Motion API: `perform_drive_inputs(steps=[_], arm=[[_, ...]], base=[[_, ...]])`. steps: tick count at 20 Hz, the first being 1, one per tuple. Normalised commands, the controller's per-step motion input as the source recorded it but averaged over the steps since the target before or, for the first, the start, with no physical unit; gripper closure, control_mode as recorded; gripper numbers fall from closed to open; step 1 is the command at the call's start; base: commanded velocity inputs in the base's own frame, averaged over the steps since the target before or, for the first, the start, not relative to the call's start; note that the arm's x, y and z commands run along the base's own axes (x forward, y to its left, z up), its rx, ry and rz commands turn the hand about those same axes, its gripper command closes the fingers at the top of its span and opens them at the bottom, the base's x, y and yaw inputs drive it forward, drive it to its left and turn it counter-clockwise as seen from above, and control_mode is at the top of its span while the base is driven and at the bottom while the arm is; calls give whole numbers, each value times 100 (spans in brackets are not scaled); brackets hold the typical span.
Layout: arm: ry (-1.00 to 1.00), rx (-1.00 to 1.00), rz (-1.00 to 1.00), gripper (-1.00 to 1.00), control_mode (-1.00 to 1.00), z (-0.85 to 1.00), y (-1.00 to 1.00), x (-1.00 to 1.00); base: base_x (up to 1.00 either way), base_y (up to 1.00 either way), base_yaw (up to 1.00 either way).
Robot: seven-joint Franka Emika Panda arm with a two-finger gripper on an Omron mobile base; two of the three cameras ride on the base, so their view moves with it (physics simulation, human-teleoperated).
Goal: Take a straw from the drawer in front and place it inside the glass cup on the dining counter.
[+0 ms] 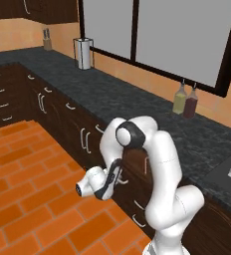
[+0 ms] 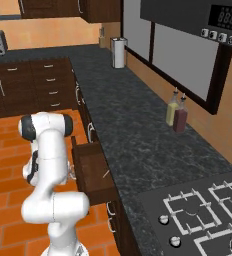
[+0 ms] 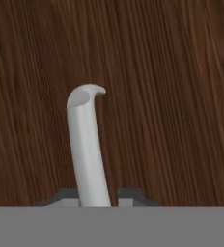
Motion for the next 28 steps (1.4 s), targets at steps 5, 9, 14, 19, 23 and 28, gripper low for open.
perform_drive_inputs(steps=[5,9,14,19,23,28], arm=[[2,13,9,100,-100,5,100,-53],[7,18,7,-100,-100,4,94,-28],[19,41,1,-100,-100,47,21,-3],[31,64,0,-100,-100,96,-4,-10],[15,48,0,-100,-100,100,-47,-3],[16,30,0,-100,-100,85,-69,32]], base=[[0,0,0],[0,0,0],[0,0,0],[0,0,0],[0,0,0],[0,0,0]])
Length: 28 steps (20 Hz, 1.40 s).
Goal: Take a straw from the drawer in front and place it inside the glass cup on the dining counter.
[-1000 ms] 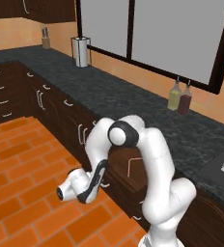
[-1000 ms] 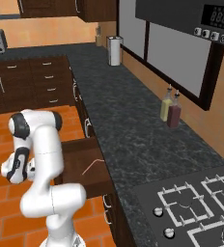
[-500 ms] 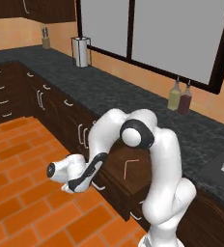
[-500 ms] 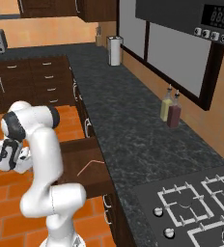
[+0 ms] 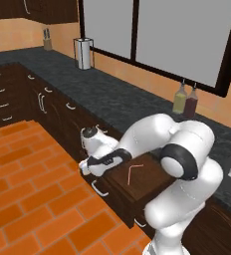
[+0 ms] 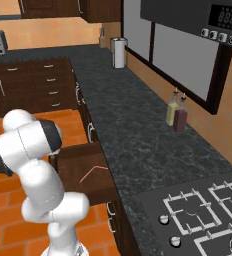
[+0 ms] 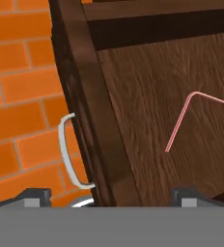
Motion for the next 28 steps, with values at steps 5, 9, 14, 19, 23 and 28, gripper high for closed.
perform_drive_inputs(steps=[5,9,14,19,23,28], arm=[[14,3,0,-100,-100,0,-70,70],[15,2,0,-100,-100,-45,-44,50],[12,4,0,-100,-100,-74,-19,34],[6,6,1,-100,-100,-61,15,2],[5,6,4,-100,-100,-36,55,-3],[0,3,5,-100,-100,-1,97,-35]], base=[[0,0,0],[0,0,0],[0,0,0],[0,0,0],[0,0,0],[0,0,0]])
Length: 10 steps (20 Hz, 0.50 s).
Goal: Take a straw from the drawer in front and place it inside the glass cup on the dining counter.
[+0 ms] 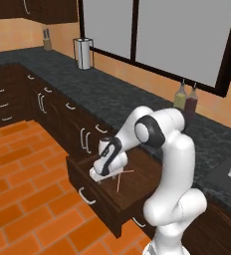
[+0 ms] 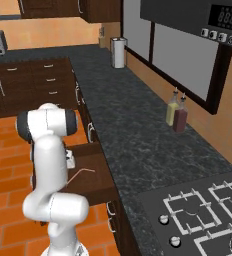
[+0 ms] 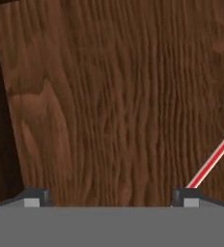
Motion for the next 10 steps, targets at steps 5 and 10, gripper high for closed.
perform_drive_inputs(steps=[5,10], arm=[[-5,1,1,-100,-100,32,30,-32],[-2,0,-12,-100,-100,25,-64,2]], base=[[0,0,0],[0,0,0]])
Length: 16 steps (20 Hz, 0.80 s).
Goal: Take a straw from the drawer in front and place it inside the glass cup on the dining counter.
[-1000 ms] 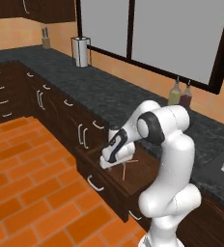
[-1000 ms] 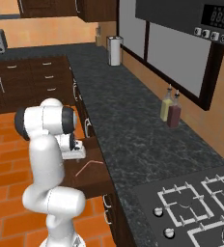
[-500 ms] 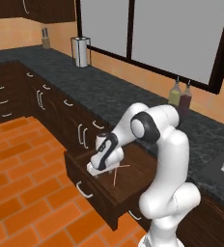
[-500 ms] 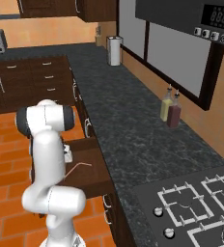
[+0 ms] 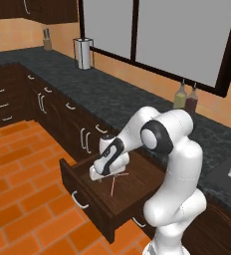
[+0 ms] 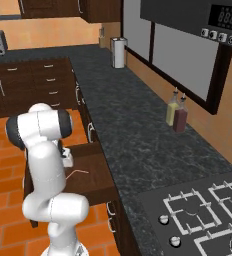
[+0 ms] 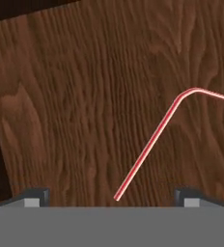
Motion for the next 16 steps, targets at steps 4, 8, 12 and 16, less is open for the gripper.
perform_drive_inputs(steps=[4,8,12,16], arm=[[0,0,-16,-100,-100,1,-58,46],[0,0,-15,-100,-100,-4,-31,44],[1,0,-14,-100,-100,-28,-19,41],[0,0,-10,-100,-100,-27,-1,30]], base=[[0,0,0],[0,0,0],[0,0,0],[0,0,0]])
